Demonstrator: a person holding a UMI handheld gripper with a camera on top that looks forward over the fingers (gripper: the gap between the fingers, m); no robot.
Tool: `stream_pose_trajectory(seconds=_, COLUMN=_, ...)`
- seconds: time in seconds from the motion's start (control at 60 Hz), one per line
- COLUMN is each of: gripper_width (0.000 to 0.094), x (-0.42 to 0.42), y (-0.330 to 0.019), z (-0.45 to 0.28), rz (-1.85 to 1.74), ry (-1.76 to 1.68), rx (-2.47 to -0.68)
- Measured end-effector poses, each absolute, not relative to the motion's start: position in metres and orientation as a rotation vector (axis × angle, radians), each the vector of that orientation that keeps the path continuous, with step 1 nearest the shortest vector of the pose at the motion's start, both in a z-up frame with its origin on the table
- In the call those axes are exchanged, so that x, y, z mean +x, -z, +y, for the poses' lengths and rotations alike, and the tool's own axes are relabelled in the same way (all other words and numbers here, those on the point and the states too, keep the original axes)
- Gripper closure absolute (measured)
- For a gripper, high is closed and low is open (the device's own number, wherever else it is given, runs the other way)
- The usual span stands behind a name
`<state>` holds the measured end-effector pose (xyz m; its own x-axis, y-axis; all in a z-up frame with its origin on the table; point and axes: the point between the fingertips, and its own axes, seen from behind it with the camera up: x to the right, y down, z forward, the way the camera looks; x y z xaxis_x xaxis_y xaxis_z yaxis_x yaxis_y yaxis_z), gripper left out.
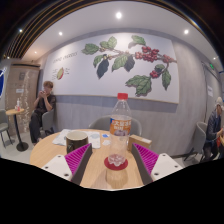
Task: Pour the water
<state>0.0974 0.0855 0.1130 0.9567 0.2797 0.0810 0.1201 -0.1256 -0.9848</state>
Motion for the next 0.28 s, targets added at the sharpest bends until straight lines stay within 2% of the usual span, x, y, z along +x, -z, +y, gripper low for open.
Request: stream_pose_trajectory(seconds=0.283, gripper_width=0.0085, x=0.070, y=-0.083, z=0.007, rz=-0.374, ry=-0.346, rx=-1.730)
